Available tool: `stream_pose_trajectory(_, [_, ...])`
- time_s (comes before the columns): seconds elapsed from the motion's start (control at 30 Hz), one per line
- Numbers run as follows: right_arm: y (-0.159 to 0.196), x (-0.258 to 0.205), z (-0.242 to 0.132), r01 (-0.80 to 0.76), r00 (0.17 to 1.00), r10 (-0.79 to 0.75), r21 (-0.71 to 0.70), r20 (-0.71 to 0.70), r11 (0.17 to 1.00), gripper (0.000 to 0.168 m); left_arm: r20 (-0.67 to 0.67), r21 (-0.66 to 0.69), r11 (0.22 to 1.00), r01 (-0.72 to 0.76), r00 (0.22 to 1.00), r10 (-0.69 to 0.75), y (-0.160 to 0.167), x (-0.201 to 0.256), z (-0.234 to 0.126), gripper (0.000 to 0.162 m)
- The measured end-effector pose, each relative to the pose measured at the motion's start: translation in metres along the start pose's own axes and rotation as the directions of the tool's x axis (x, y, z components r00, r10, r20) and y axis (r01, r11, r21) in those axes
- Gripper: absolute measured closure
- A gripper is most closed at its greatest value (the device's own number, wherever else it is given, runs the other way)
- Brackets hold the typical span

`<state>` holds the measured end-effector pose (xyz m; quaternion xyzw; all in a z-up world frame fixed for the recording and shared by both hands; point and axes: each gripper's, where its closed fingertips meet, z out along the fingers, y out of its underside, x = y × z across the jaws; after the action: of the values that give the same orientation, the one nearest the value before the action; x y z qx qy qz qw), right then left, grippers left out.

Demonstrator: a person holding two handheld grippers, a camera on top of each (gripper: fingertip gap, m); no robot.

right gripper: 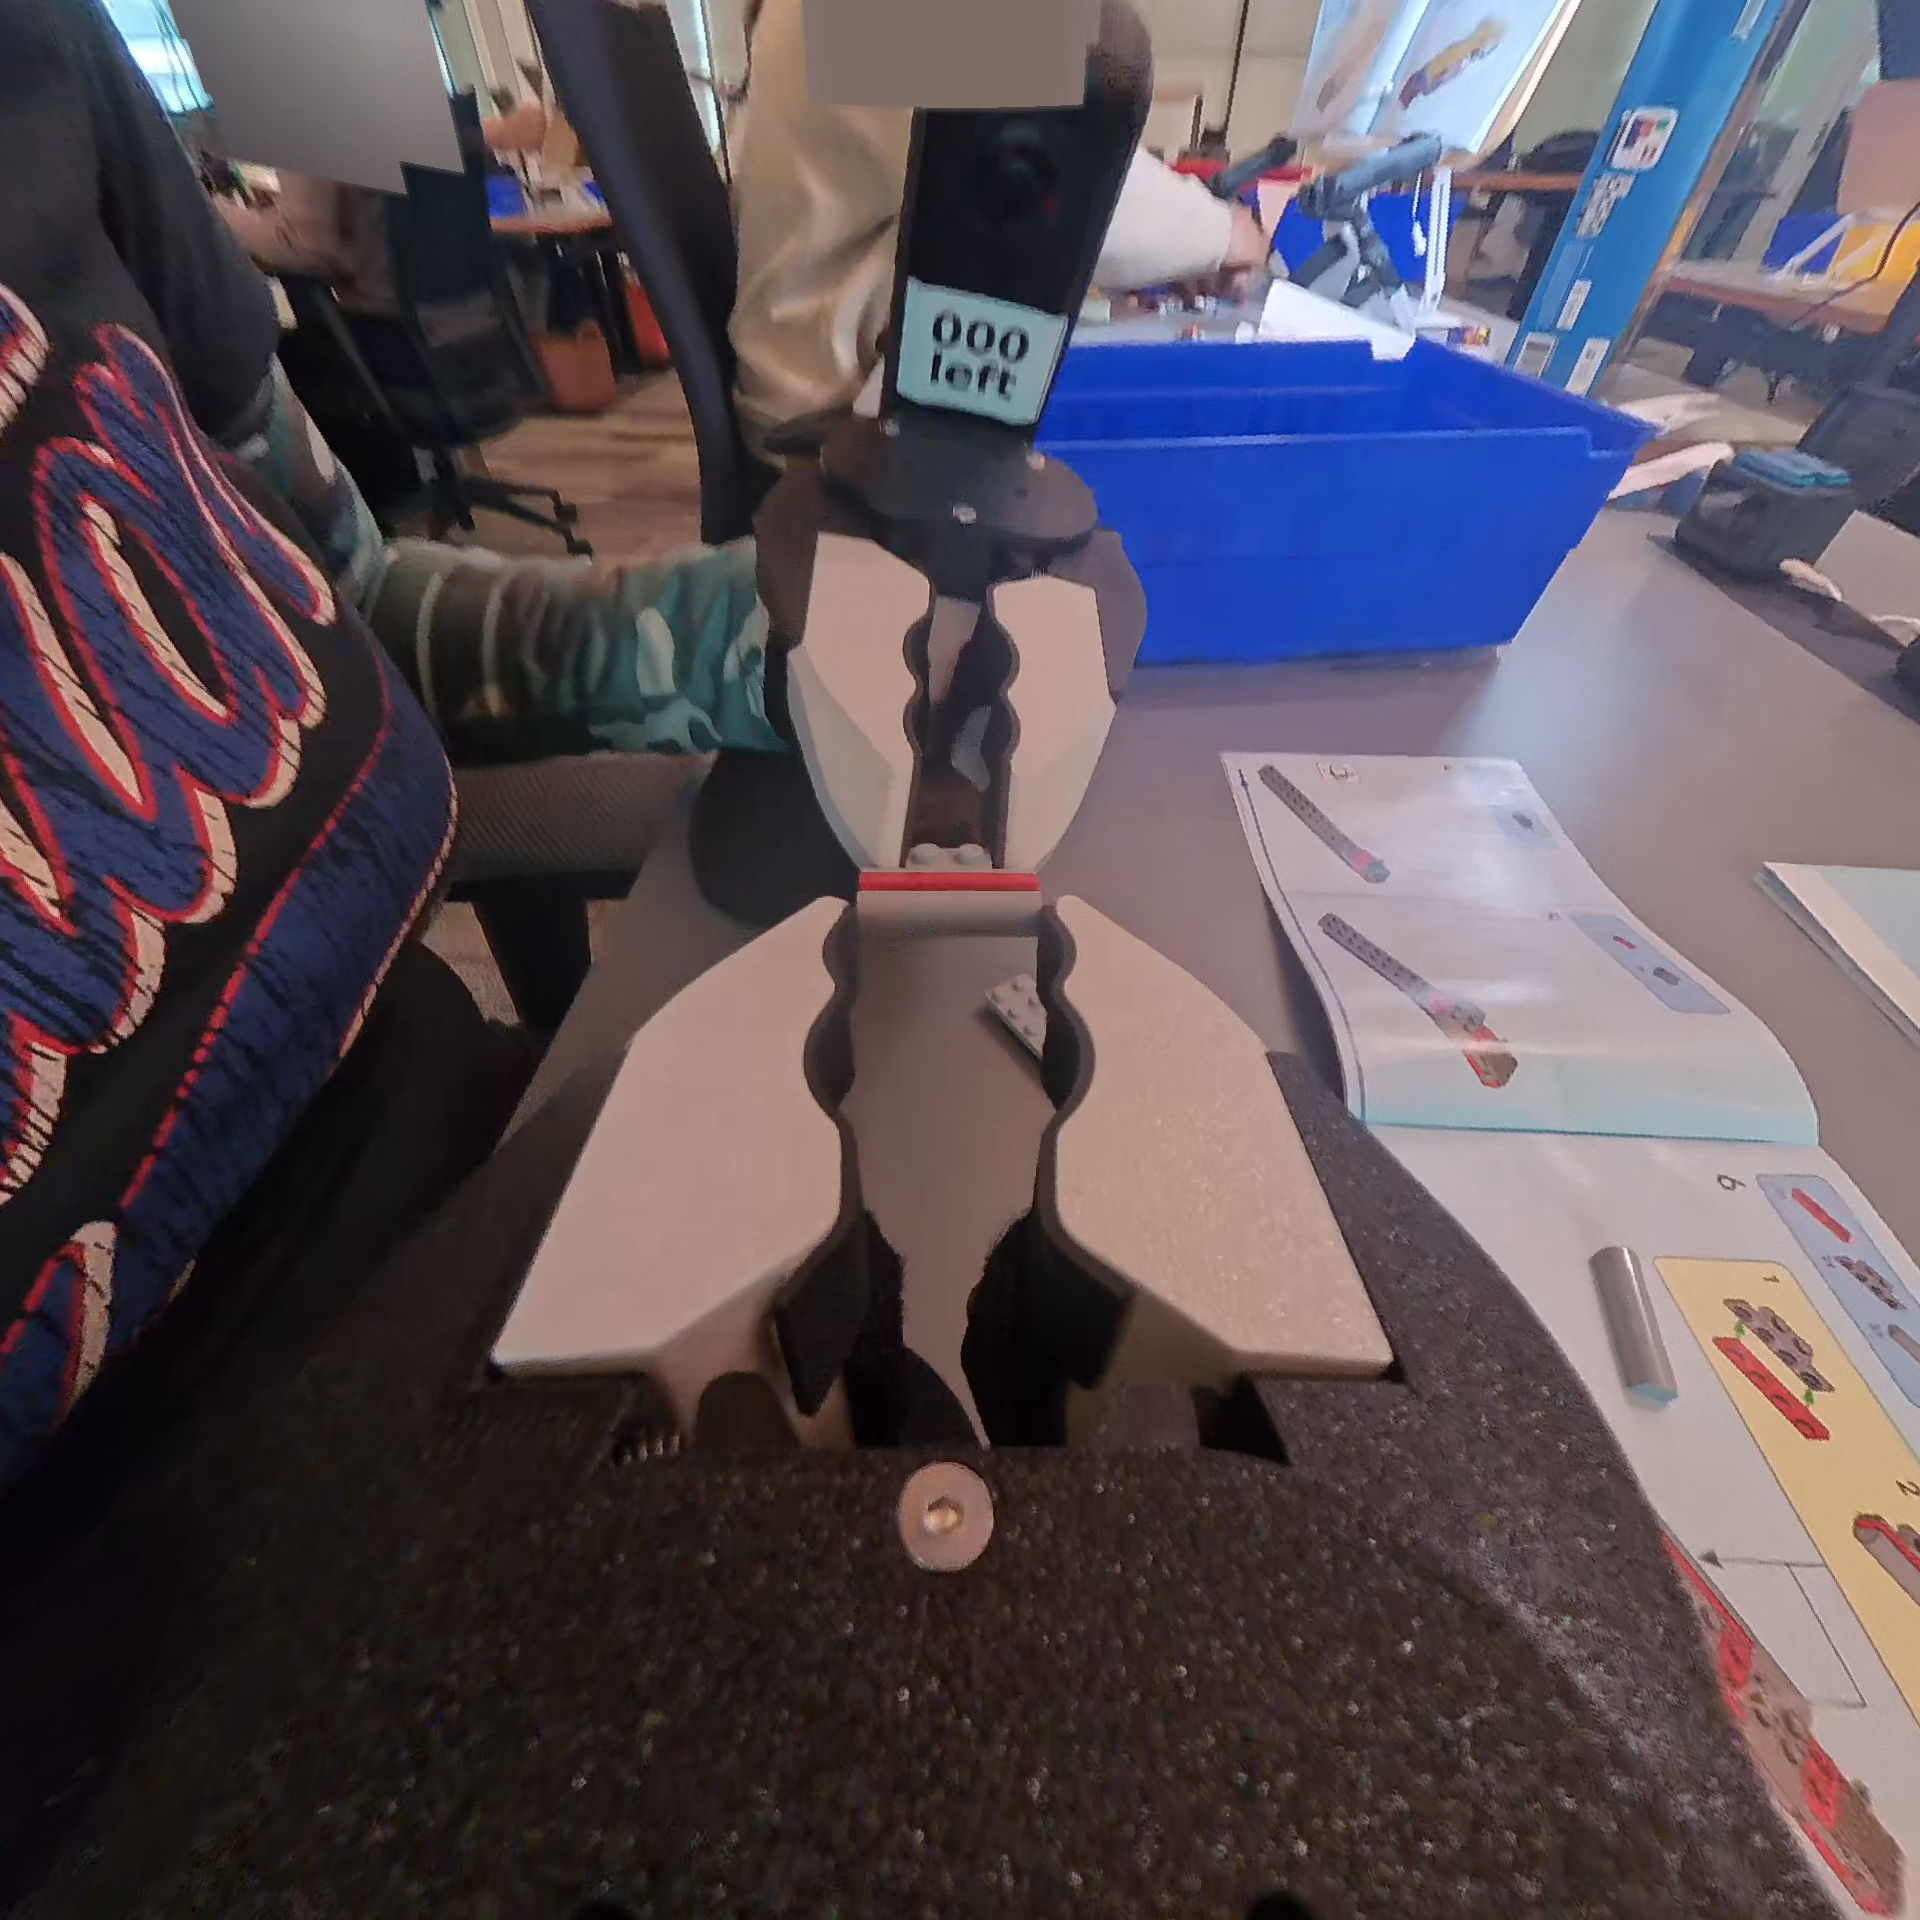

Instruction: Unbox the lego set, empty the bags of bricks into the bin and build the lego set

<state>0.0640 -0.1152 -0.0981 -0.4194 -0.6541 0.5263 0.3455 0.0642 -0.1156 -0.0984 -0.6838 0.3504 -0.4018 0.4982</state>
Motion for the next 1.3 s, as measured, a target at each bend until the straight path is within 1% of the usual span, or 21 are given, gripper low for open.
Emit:
stream_pose_trajectory(0.13, [0.014,0.0,0.001,0.037,0.999,-0.038,-0.122,-0.009,0.992,0.136,0.031,-0.094,0.996,0.011,0.999,-0.008,0.011,-0.002,0.003,0.147])
stream_pose_trajectory(0.37, [0.032,0.0,0.004,0.053,0.998,-0.057,-0.215,-0.013,0.975,0.136,0.059,-0.236,0.97,0.055,0.997,-0.042,0.032,-0.007,0.008,0.147])
stream_pose_trajectory(0.4, [0.031,0.0,0.004,0.057,0.998,-0.061,-0.211,-0.014,0.976,0.136,0.062,-0.255,0.965,0.057,0.997,-0.042,0.035,-0.007,0.009,0.147])
stream_pose_trajectory(0.47, [0.016,-0.009,0.012,0.041,0.999,-0.037,-0.127,0.032,0.991,0.135,0.036,-0.304,0.952,0.047,0.999,-0.038,0.042,-0.003,0.017,0.146])
stream_pose_trajectory(0.5, [0.017,-0.015,0.019,0.031,0.998,-0.021,-0.16,0.064,0.987,0.136,0.029,-0.358,0.934,0.022,0.999,-0.013,0.05,-0.001,0.022,0.147])
stream_pose_trajectory(0.53, [0.027,-0.013,0.02,0.042,0.998,-0.029,-0.253,0.055,0.967,0.135,0.043,-0.429,0.903,0.006,0.999,0.014,0.06,-0.004,0.022,0.147])
stream_pose_trajectory(0.57, [0.03,-0.012,0.018,0.041,0.999,-0.03,-0.262,0.044,0.964,0.135,0.044,-0.44,0.898,0.013,0.999,0.007,0.062,-0.004,0.022,0.147])
stream_pose_trajectory(0.63, [0.039,-0.007,0.007,0.014,1.0,-0.01,-0.281,0.018,0.96,0.136,0.022,-0.402,0.915,0.031,0.999,-0.024,0.056,-0.001,0.018,0.146])
stream_pose_trajectory(0.67, [0.04,-0.005,0.001,0.006,1.0,-0.004,-0.266,0.01,0.964,0.135,0.029,-0.389,0.92,0.047,0.999,-0.038,0.054,-0.003,0.017,0.146])
stream_pose_trajectory(0.77, [0.04,0.0,-0.01,0.006,1.0,-0.011,-0.264,-0.019,0.965,0.135,0.034,-0.382,0.921,0.078,0.997,-0.07,0.053,-0.005,0.017,0.146])
stream_pose_trajectory(0.83, [0.035,-0.003,-0.009,0.034,0.999,-0.036,-0.221,-0.008,0.975,0.135,0.031,-0.374,0.923,0.089,0.996,-0.084,0.052,-0.005,0.017,0.146])
stream_pose_trajectory(0.9, [0.039,-0.005,-0.007,0.077,0.997,-0.079,-0.247,0.002,0.966,0.135,0.026,-0.372,0.923,0.104,0.994,-0.102,0.051,-0.005,0.016,0.146])
stream_pose_trajectory(0.97, [0.044,-0.007,-0.003,0.116,0.993,-0.116,-0.279,0.015,0.953,0.135,0.018,-0.398,0.91,0.112,0.993,-0.115,0.054,-0.004,0.017,0.146])
stream_pose_trajectory(1.03, [0.047,-0.007,0.0,0.12,0.993,-0.116,-0.29,0.029,0.949,0.135,0.004,-0.432,0.896,0.101,0.994,-0.11,0.059,-0.001,0.019,0.146])
stream_pose_trajectory(1.1, [0.044,-0.008,0.002,0.119,0.993,-0.111,-0.272,0.046,0.955,0.135,-0.015,-0.434,0.896,0.09,0.994,-0.107,0.059,0.001,0.019,0.146])
stream_pose_trajectory(1.2, [0.041,-0.01,0.003,0.103,0.994,-0.09,-0.257,0.064,0.961,0.135,-0.016,-0.405,0.91,0.088,0.994,-0.104,0.055,0.001,0.018,0.146])
stream_pose_trajectory(1.3, [0.033,-0.007,0.002,0.071,0.996,-0.06,-0.202,0.062,0.977,0.135,-0.017,-0.355,0.932,0.077,0.996,-0.089,0.047,0.001,0.016,0.146])
